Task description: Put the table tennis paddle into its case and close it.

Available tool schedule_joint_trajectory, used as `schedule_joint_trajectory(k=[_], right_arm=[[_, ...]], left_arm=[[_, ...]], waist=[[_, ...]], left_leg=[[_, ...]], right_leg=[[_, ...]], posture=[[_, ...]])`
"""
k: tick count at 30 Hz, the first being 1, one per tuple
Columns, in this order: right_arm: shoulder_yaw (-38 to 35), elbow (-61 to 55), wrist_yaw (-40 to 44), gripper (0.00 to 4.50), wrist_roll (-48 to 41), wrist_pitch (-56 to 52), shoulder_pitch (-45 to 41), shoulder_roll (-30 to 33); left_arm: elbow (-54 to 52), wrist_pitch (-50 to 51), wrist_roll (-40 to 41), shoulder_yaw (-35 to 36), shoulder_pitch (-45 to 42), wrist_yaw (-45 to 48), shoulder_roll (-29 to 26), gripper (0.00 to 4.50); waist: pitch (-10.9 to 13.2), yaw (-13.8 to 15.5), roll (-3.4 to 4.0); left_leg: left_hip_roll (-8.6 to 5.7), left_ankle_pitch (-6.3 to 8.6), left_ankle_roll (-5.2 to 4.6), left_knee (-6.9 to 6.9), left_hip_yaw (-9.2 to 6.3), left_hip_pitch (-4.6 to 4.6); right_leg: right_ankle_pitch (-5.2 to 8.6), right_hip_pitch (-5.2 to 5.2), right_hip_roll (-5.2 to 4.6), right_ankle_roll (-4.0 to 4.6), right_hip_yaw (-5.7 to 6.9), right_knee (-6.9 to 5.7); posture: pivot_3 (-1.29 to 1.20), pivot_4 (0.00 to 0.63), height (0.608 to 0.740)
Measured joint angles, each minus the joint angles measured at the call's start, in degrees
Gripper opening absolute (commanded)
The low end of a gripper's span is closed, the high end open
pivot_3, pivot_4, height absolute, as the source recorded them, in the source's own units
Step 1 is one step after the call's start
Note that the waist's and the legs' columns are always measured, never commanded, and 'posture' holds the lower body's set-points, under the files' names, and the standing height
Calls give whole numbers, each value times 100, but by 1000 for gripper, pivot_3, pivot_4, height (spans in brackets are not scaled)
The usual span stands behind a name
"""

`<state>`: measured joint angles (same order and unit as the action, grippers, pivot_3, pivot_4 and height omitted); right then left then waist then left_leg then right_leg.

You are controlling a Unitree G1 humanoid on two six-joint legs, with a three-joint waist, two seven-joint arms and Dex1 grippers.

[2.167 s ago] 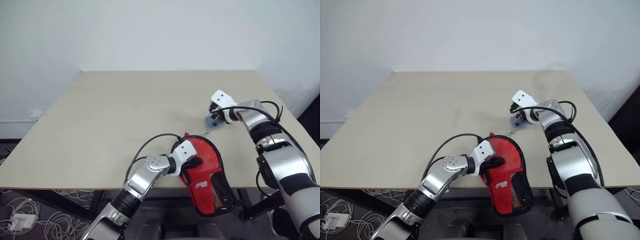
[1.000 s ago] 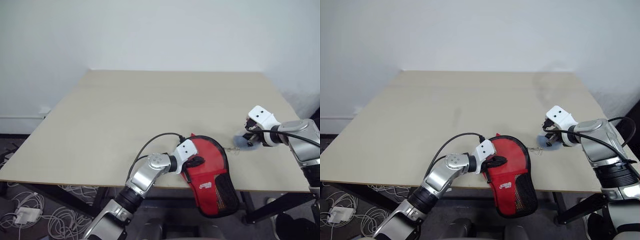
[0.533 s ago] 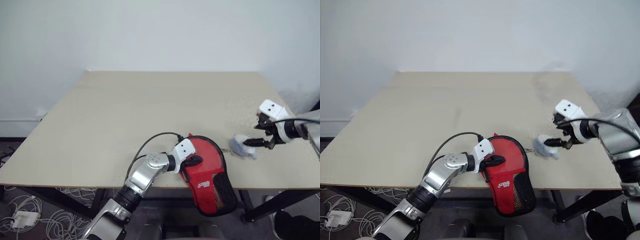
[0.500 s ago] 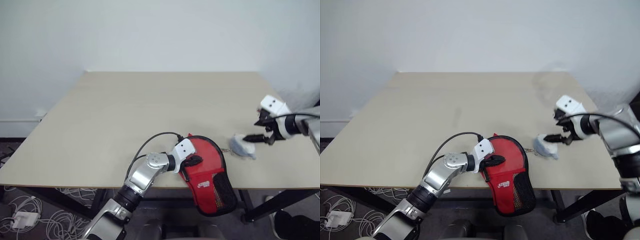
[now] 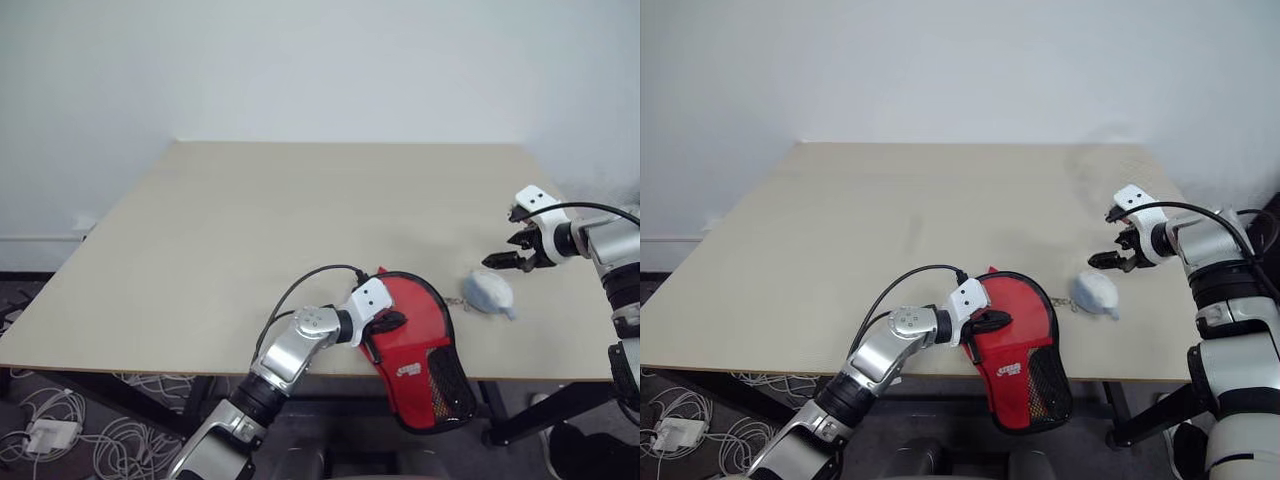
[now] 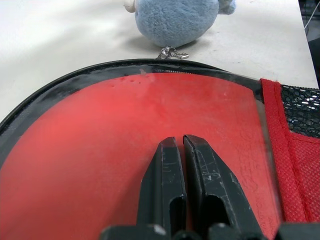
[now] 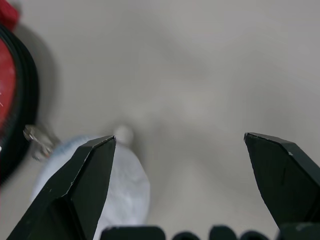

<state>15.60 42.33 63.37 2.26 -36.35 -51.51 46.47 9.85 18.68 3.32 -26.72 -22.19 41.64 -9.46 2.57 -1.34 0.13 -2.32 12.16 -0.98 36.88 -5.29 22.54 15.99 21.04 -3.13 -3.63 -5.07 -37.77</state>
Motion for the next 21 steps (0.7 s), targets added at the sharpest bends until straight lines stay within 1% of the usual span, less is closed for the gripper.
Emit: schedule_joint_trajectory(k=[5, 12, 15, 21], right_arm=[[-5, 24, 164, 4448, 42, -114, 59, 16], [-33, -1064, 692, 4448, -135, -712, 657, 296], [-92, -1667, 871, 4448, -303, -970, 881, 454], [-279, -1947, 882, 4448, -486, -1227, 883, 531]], left_arm=[[-36, 2, -34, 13, 32, -19, 2, 126], [-21, 2, -37, 12, 25, -3, 7, 126], [-13, 2, -40, 9, 25, 14, 8, 126], [-6, -3, -46, 3, 24, 24, 17, 126]], waist=[[-4, -4, 8], [-5, 3, 10], [-6, 1, 10], [-6, 6, 10]], left_leg=[[1, 0, 0, -1, 1, 0], [1, 0, 0, 0, -2, 1], [2, 1, 0, 0, -2, 1], [3, 1, 1, 0, -2, 1]], right_leg=[[0, 1, 1, 0, -2, -1], [1, 1, 1, -2, -1, -1], [12, 1, 1, -21, -1, -1], [13, 1, 1, -23, -1, 0]], posture=[[0, 0, 734], [0, 0, 734], [0, 0, 734], [0, 0, 734]])
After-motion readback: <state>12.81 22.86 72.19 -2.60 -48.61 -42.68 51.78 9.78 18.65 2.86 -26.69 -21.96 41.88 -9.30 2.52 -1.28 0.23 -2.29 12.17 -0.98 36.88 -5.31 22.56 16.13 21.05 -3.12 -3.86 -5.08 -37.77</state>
